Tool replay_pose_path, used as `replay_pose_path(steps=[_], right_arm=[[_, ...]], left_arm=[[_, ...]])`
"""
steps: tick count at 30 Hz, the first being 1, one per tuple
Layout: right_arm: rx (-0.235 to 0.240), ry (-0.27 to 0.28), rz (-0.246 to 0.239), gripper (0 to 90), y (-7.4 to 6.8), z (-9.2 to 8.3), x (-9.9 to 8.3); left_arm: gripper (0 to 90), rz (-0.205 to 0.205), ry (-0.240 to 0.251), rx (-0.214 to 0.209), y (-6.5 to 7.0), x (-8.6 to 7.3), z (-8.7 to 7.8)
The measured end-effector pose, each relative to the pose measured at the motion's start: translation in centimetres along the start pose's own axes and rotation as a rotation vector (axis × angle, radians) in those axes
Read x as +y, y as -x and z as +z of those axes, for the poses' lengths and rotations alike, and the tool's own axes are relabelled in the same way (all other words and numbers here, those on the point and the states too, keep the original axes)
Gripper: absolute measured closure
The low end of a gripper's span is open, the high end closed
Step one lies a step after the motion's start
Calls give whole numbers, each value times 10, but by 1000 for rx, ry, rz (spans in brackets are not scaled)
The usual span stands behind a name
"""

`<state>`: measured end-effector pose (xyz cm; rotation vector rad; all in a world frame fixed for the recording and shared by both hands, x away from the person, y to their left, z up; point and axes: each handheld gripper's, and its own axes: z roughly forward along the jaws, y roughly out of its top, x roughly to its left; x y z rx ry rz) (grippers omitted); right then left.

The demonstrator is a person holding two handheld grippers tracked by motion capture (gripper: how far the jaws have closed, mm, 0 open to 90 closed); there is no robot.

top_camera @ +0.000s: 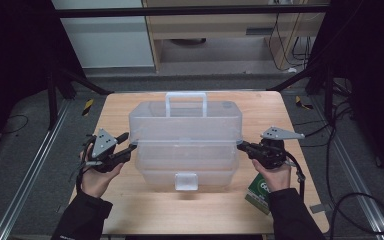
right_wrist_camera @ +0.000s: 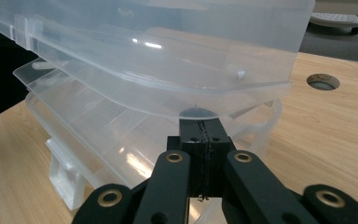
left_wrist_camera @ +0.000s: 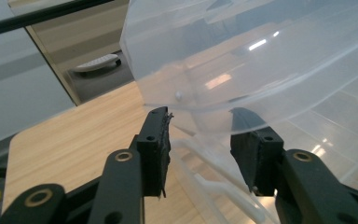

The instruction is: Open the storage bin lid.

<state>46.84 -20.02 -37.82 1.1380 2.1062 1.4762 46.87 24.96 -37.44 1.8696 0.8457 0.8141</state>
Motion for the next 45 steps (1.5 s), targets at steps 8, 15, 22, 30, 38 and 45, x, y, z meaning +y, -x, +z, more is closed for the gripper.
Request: replay_pose_path(steps=[8, 15, 22, 30, 38, 45], right_arm=[[8, 0, 4, 894, 0, -1, 1], [12, -4, 8, 860, 0, 0, 1], [-26, -32, 16, 742, 4, -1, -4], [-74, -124, 9, 672, 6, 9, -13], [-79, -151, 23, 653, 7, 15, -20], [-75, -186, 38, 694, 9, 20, -23]], left_arm=[[560, 1, 17, -6, 0, 3, 8], [611, -1, 20, 3, -1, 2, 6], [613, -8, 14, 3, -1, 2, 5], [610, -10, 24, 0, -3, 2, 6], [609, -26, 16, -2, -2, 2, 6], [609, -34, 18, -3, -2, 2, 6]])
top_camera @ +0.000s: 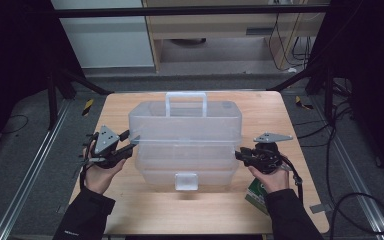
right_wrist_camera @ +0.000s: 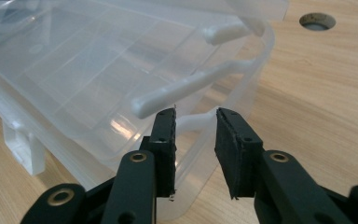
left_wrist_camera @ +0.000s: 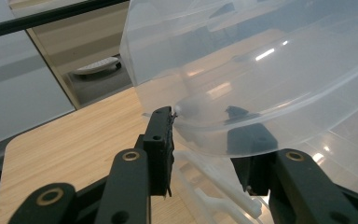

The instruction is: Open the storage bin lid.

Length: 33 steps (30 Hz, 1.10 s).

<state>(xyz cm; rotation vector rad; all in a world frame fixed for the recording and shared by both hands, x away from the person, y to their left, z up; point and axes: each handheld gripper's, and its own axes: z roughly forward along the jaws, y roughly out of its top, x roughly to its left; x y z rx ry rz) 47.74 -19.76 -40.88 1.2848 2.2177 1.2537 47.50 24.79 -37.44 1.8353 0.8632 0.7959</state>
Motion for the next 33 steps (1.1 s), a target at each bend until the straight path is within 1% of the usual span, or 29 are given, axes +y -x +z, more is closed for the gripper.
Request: replay_pose_path(steps=[2, 3, 5, 7, 8, 13, 17, 19, 22, 23, 25, 26, 27, 28, 31, 33], right_arm=[[1, -10, 7, 716, 1, 3, -1], [-1, -23, 14, 720, 1, 3, -2], [14, -37, 17, 746, 2, 5, -1], [19, -36, 12, 758, 2, 6, -1], [23, -42, 20, 769, 2, 6, -1], [30, -50, 28, 772, 2, 7, -1], [31, -52, 33, 773, 3, 7, 0], [30, -51, 28, 773, 3, 7, 0], [32, -52, 32, 772, 3, 7, 0], [31, -50, 26, 772, 3, 7, 0], [32, -50, 26, 772, 3, 7, 0], [31, -50, 24, 772, 3, 7, 0], [31, -50, 24, 772, 3, 7, 0], [31, -49, 23, 772, 3, 7, -1], [31, -50, 24, 772, 3, 7, -1], [29, -50, 25, 773, 2, 7, -1]], left_arm=[[609, -2, 1, 0, 0, 0, 0], [609, -9, 3, 0, 0, 1, 0], [611, -16, 3, 1, -1, 1, 0], [611, -21, 4, 0, -2, 3, 1], [613, -29, 7, 1, -2, 4, 1], [622, -36, 21, 15, -5, 10, 3], [632, -52, 33, 25, -7, 16, 5], [634, -67, 41, 32, -7, 19, 6], [641, -67, 50, 44, -9, 25, 9], [644, -75, 56, 48, -11, 28, 10], [647, -77, 61, 49, -12, 29, 11], [649, -88, 68, 52, -13, 32, 13], [649, -88, 68, 52, -13, 32, 13], [650, -103, 78, 52, -15, 34, 15], [650, -113, 87, 51, -17, 36, 16], [651, -131, 79, 60, -17, 38, 17]])
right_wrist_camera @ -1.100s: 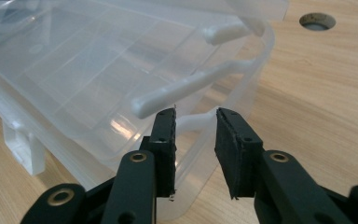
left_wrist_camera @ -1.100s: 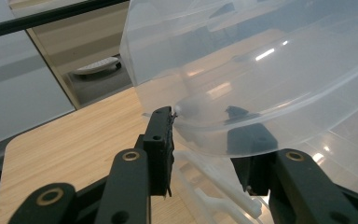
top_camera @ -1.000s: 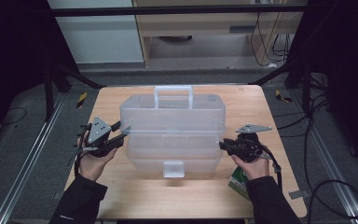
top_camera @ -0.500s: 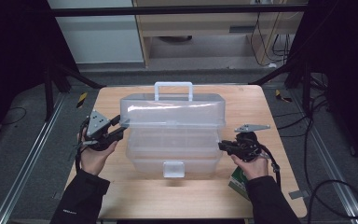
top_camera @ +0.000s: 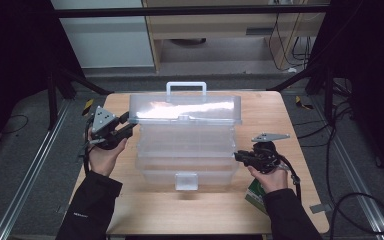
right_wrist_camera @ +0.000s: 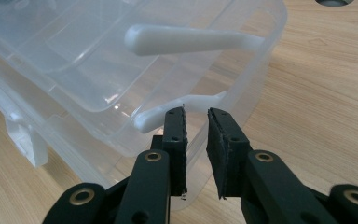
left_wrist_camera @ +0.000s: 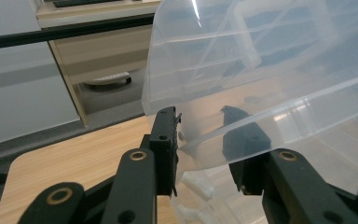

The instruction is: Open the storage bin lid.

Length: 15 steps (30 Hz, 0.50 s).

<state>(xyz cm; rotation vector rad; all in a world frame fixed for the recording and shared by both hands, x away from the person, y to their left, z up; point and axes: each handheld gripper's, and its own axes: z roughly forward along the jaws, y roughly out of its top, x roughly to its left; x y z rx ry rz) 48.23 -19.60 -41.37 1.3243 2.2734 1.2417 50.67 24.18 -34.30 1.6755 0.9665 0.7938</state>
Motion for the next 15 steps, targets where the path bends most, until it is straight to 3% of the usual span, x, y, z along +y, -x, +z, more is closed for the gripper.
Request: replay_pose_path(steps=[3, 15], right_arm=[[-1, 0, 0, 773, 0, 0, 0], [-1, -2, 1, 772, 0, 0, 0]], left_arm=[[657, 23, 15, 6, -2, 4, 4], [722, -2, 19, 37, -7, 12, 15]])
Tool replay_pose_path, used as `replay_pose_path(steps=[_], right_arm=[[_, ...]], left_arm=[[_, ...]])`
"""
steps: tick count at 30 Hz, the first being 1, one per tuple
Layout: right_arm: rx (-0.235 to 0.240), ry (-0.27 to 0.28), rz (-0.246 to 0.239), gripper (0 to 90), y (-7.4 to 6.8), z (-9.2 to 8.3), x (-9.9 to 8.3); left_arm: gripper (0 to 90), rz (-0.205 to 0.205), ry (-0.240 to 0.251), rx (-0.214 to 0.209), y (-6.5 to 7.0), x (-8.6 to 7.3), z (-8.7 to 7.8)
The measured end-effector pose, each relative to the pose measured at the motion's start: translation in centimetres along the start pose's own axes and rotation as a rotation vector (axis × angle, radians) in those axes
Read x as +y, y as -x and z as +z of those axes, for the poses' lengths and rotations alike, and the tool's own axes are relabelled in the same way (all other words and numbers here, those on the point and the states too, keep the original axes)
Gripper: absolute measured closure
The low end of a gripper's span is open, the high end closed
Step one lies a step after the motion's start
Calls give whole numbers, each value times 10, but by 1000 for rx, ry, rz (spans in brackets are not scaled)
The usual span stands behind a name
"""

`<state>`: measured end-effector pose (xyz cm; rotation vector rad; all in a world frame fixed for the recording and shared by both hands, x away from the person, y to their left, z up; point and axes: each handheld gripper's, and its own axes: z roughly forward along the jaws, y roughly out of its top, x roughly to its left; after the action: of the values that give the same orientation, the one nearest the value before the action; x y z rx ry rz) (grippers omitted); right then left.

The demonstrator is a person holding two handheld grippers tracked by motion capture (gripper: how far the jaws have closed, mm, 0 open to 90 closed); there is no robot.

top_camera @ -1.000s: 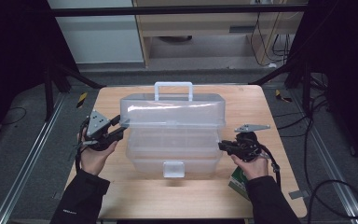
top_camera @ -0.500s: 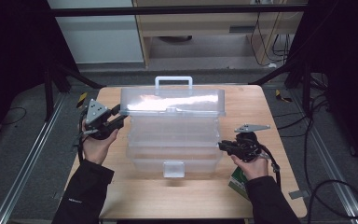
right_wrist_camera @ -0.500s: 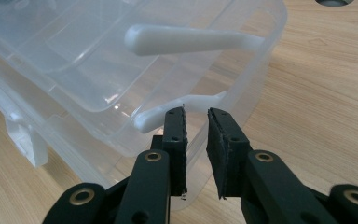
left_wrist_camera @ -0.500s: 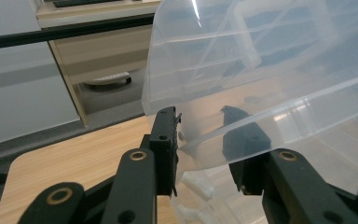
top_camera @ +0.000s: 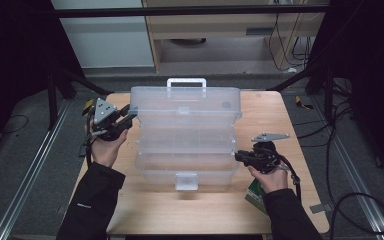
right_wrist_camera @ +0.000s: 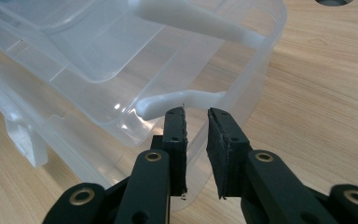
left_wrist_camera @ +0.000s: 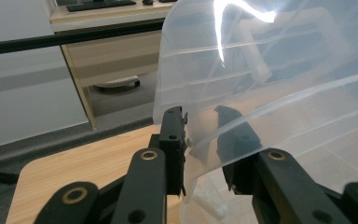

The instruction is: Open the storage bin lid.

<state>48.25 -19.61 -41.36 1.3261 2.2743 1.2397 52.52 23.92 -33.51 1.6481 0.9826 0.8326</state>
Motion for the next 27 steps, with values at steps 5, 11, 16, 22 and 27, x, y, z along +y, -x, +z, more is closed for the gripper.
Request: replay_pose_path(steps=[5, 11, 16, 22, 27], right_arm=[[1, 0, -2, 771, 1, 0, 0], [5, -3, -1, 770, 1, 0, 0], [5, -3, -1, 769, 1, 0, 0], [3, -4, 1, 768, 1, 0, 0], [-4, -5, -3, 767, 0, 1, 1]], left_arm=[[752, -5, -7, 13, -2, 3, 6], [762, -22, -13, 14, -5, 7, 11], [765, -29, -15, 15, -7, 10, 15], [771, -50, -2, 23, -8, 12, 20], [773, -42, -11, 35, -10, 17, 26]])
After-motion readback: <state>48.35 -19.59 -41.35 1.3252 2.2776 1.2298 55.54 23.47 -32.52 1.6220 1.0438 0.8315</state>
